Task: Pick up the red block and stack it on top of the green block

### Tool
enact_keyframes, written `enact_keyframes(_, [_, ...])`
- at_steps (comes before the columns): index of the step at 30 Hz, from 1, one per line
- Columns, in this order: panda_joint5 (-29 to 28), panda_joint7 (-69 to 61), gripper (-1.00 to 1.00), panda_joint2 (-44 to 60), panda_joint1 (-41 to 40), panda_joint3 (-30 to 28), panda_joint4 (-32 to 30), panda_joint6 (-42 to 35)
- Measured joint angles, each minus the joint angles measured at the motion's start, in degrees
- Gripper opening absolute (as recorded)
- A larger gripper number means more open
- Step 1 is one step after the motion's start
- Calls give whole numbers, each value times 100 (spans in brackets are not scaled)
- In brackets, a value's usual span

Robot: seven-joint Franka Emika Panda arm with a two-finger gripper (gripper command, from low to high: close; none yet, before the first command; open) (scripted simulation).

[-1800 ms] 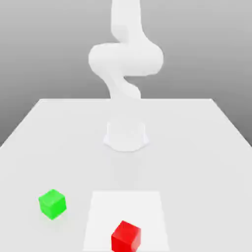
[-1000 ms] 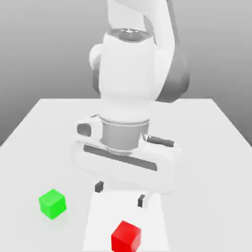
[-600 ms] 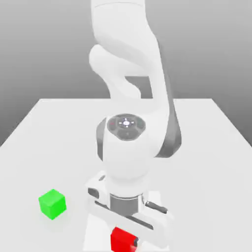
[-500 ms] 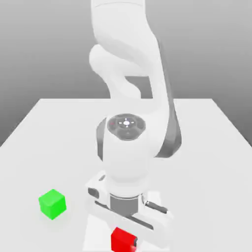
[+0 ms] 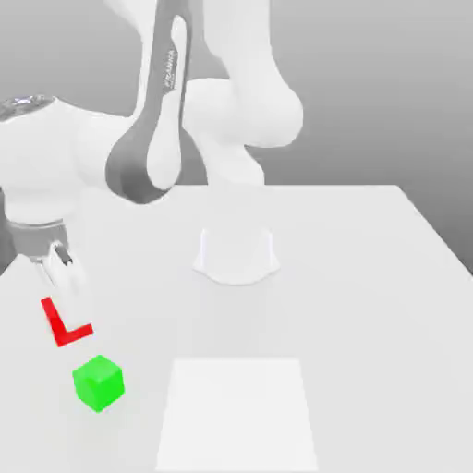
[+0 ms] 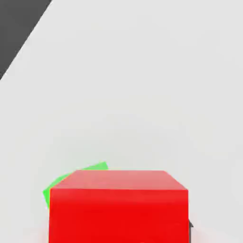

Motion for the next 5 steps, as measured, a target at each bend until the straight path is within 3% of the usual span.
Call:
enact_keyframes(2, [-94, 61, -100, 402, 97, 62, 10, 389])
enact_keyframes(3, [-122, 81, 100, 520, 114, 63, 14, 504])
enact_keyframes(5, [-122, 81, 100, 520, 114, 63, 14, 504])
